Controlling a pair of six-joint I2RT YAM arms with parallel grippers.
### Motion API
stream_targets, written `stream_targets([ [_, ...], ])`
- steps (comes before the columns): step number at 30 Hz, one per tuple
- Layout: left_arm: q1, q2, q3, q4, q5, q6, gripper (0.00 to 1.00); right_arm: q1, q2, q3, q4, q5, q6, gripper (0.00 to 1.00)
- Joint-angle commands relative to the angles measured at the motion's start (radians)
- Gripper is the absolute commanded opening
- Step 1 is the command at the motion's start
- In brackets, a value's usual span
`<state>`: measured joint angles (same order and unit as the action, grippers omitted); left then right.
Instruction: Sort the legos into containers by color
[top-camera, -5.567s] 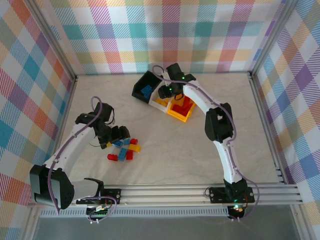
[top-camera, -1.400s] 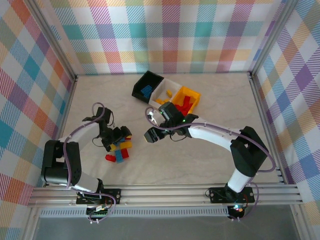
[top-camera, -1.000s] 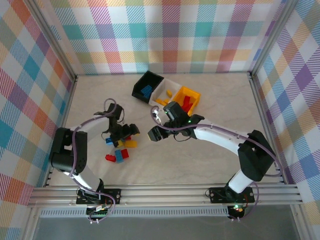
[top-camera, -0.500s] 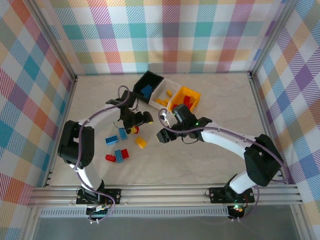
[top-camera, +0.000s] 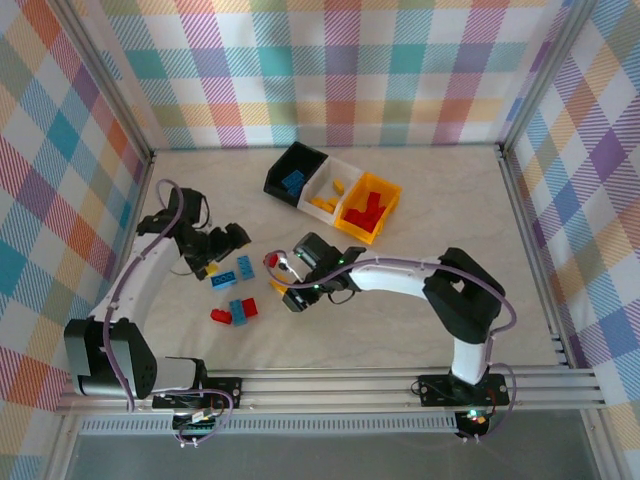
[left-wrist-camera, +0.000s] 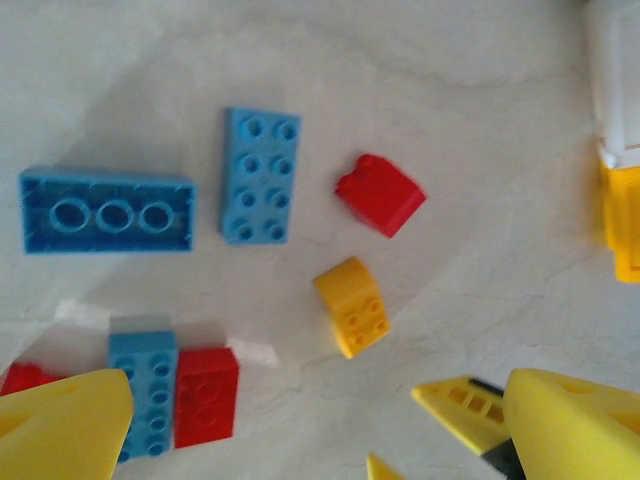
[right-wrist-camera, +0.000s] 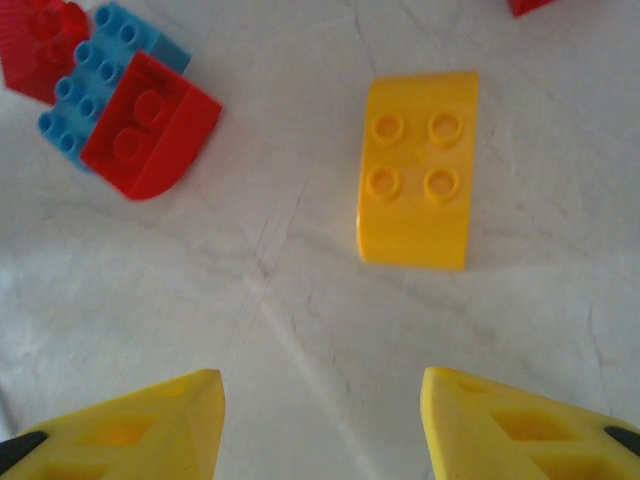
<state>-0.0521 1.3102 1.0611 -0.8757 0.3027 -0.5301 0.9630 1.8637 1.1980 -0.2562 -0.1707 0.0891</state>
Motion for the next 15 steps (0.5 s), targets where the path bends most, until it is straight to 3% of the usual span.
stream_targets([
  [1, 0.029, -0.045, -0.036, -0.063, 0.003, 0.003, 0.96, 0.015, 0.064, 0.08, -0.043, 0.034, -0.066, 0.54],
  [15, 0.07, -0.1, -0.081, -0.097, 0.0, 0.001, 0.99, 0.031, 0.289, 0.353, -0.179, 0.144, -0.118, 0.54],
])
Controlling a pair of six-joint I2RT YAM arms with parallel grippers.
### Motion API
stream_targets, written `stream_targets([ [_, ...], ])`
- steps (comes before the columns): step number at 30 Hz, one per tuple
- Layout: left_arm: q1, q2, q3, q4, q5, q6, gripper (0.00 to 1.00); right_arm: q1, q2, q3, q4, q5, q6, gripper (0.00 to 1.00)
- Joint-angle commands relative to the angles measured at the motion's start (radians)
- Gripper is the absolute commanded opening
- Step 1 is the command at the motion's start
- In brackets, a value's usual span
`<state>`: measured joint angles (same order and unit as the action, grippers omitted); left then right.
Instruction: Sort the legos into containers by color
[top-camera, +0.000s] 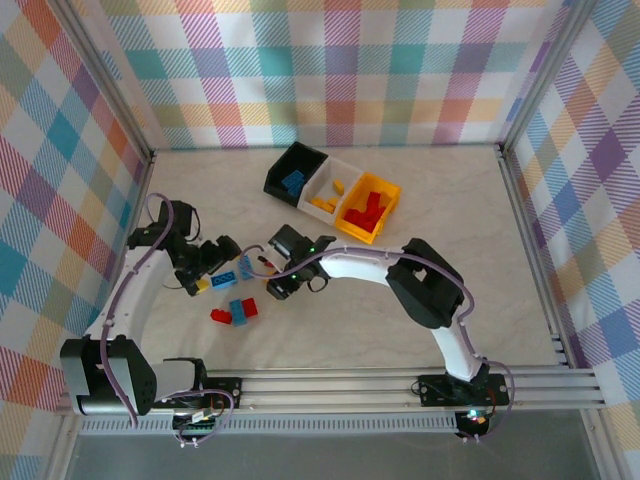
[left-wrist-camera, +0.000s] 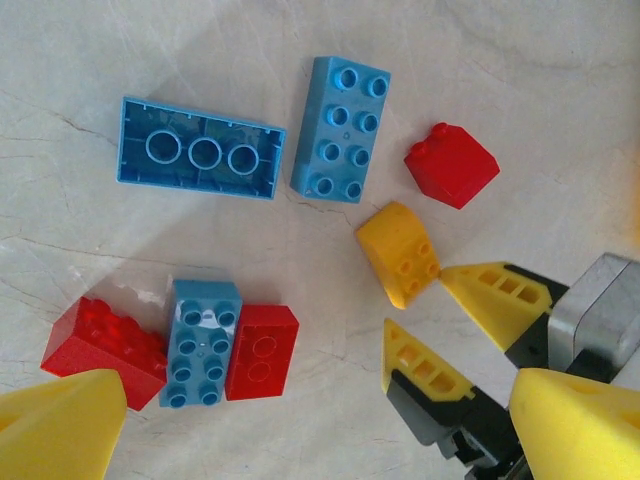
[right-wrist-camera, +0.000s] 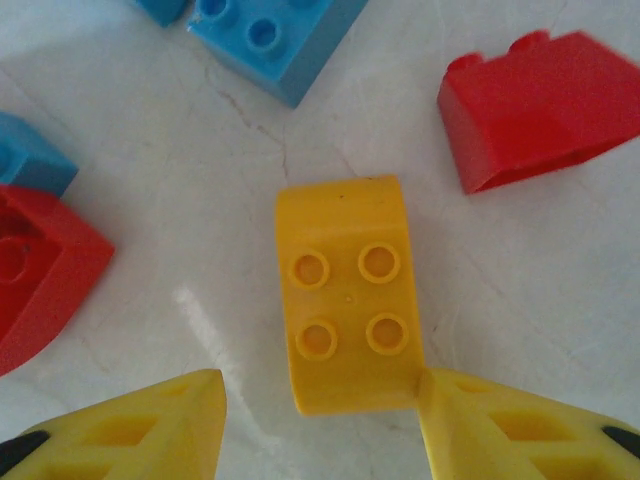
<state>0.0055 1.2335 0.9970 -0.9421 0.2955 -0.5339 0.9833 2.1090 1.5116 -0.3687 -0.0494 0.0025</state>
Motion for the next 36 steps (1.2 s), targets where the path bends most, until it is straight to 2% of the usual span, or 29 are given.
stream_targets([
  [1, 0.013, -0.022, -0.019, -0.029, 0.008, 0.006, 0.99, 0.015, 0.055, 0.055, -0.077, 0.025, -0.034, 0.54],
  [5, 0.012, -0.021, -0.031, -0.016, 0.019, 0.003, 0.99, 0.027, 0.058, 0.063, -0.088, 0.034, -0.019, 0.54],
  [12, 0.013, -0.003, -0.026, 0.003, 0.03, 0.0, 0.99, 0.025, -0.043, -0.026, -0.044, -0.002, -0.016, 0.55],
  [16, 0.012, 0.009, -0.029, 0.015, 0.036, 0.0, 0.99, 0.02, -0.008, 0.007, -0.035, -0.048, -0.018, 0.55],
  [25, 0.016, 0.006, -0.038, 0.007, 0.033, 0.008, 0.99, 0.008, 0.101, 0.135, -0.05, -0.055, -0.018, 0.54],
  [32, 0.019, 0.013, -0.031, -0.004, 0.031, 0.016, 0.99, -0.001, 0.154, 0.194, -0.05, -0.058, -0.007, 0.44],
  [36, 0.019, 0.023, -0.024, -0.004, 0.034, 0.018, 1.0, -0.006, 0.151, 0.205, -0.052, -0.068, 0.0, 0.43],
])
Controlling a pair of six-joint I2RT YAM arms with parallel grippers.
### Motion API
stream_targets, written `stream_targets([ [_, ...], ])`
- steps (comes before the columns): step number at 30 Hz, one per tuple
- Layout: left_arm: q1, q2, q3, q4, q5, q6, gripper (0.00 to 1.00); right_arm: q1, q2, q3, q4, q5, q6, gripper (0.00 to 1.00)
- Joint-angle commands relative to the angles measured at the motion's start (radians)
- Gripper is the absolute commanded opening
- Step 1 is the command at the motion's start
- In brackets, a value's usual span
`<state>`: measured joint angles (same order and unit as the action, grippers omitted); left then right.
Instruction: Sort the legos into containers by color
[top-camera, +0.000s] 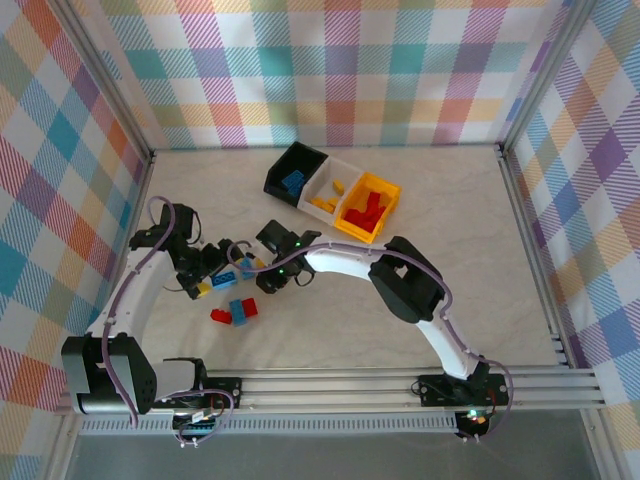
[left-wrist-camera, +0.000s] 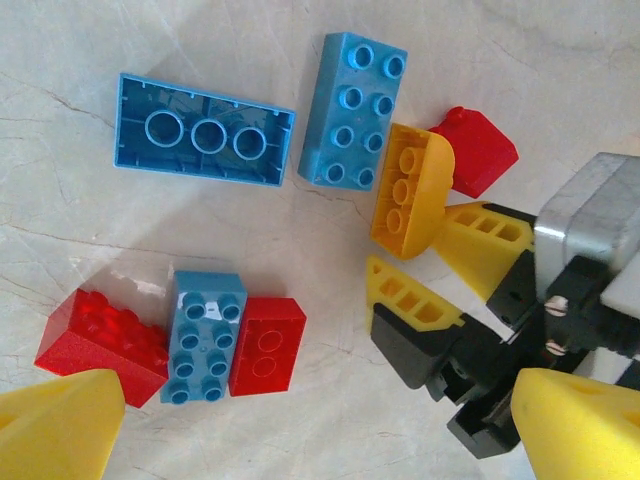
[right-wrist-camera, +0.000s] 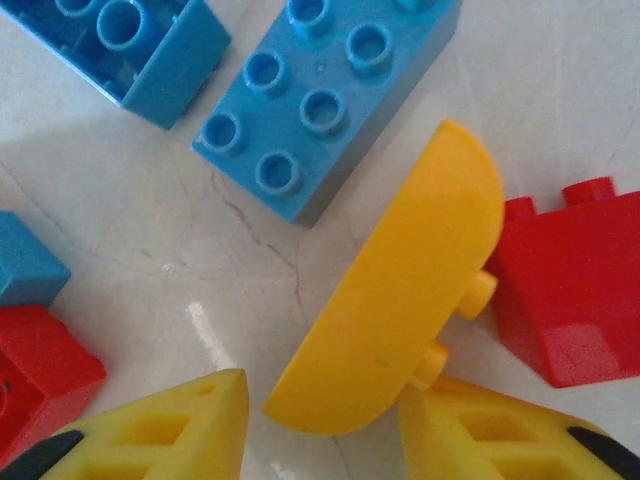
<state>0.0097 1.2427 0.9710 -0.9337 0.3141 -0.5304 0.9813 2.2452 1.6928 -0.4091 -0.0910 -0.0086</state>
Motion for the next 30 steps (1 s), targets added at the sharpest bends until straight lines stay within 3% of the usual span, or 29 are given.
stream_targets([
  [1, 0.015, 0.017, 0.006, -0.01, 0.014, 0.014, 1.0, -0.003, 0.009, 0.021, -0.012, -0.028, 0.017, 0.44],
  [10, 0.019, 0.036, 0.018, -0.001, 0.016, 0.014, 1.0, -0.006, -0.023, 0.044, -0.002, -0.168, 0.111, 0.52],
  [30, 0.022, 0.037, 0.011, -0.018, 0.026, 0.022, 1.0, -0.015, 0.105, 0.188, -0.09, -0.092, 0.075, 0.51],
])
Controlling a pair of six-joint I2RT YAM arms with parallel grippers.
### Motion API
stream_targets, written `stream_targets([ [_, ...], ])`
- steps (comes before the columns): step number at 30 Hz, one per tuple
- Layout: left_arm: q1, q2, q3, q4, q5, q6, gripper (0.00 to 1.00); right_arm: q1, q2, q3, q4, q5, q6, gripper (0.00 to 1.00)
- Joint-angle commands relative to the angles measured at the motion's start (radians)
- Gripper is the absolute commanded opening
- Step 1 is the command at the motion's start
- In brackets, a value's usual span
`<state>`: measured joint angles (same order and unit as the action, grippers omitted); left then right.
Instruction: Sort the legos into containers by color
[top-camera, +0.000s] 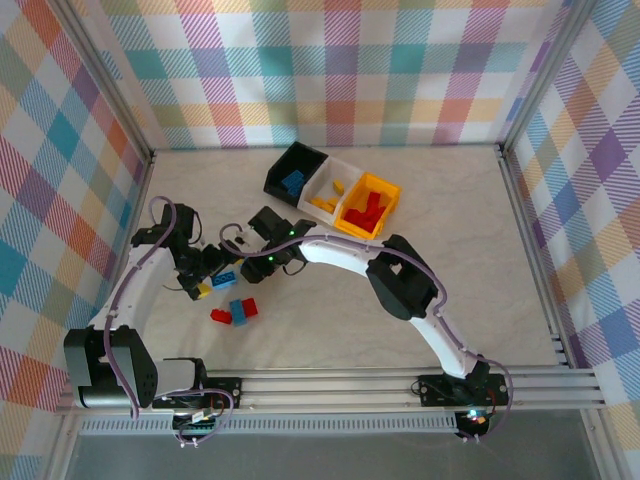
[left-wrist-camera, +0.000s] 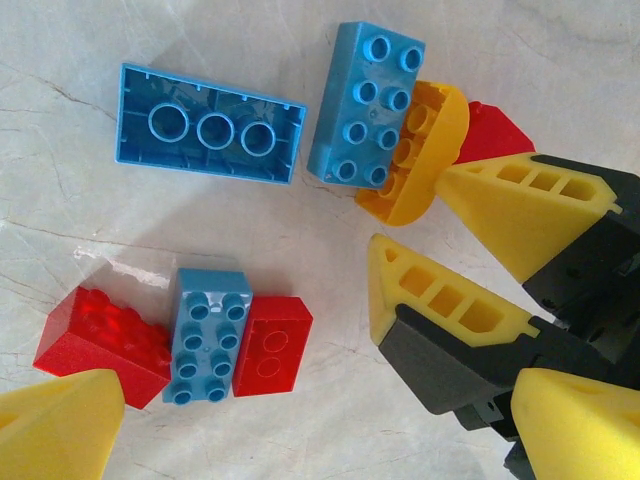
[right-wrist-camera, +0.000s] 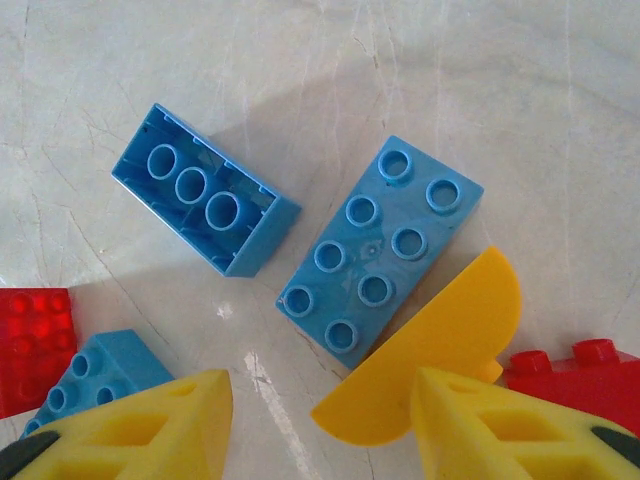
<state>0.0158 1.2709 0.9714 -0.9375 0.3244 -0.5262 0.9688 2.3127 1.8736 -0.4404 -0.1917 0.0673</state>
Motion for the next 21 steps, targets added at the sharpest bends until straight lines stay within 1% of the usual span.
stream_targets([
  [1, 0.015, 0.009, 0.012, -0.014, 0.017, 0.019, 1.0, -0.003, 0.039, 0.01, -0.063, 0.011, -0.003, 0.51],
  [4, 0.015, 0.01, 0.014, -0.014, 0.016, 0.021, 1.0, -0.005, 0.033, 0.014, -0.099, 0.042, -0.007, 0.5],
  [6, 0.015, 0.009, 0.016, -0.012, 0.016, 0.021, 1.0, -0.006, 0.004, -0.013, -0.103, 0.065, -0.011, 0.49],
  [10, 0.016, 0.012, 0.01, 0.002, 0.023, 0.019, 1.0, -0.013, -0.097, -0.112, -0.123, 0.09, -0.008, 0.48],
  [14, 0.016, 0.015, 0.006, 0.019, 0.031, 0.02, 1.0, -0.024, -0.226, -0.261, -0.115, 0.088, 0.005, 0.47],
  [16, 0.016, 0.02, -0.001, 0.028, 0.038, 0.021, 1.0, -0.035, -0.273, -0.328, -0.064, 0.022, 0.023, 0.48],
  [18, 0.016, 0.029, -0.009, 0.042, 0.047, 0.017, 0.99, -0.049, -0.283, -0.356, -0.01, -0.089, 0.057, 0.51],
  [19, 0.016, 0.034, -0.013, 0.047, 0.051, 0.017, 0.99, -0.053, -0.274, -0.348, 0.001, -0.12, 0.083, 0.53],
  [21, 0.016, 0.043, -0.011, 0.052, 0.053, 0.015, 0.99, -0.053, -0.253, -0.32, 0.014, -0.14, 0.104, 0.55],
])
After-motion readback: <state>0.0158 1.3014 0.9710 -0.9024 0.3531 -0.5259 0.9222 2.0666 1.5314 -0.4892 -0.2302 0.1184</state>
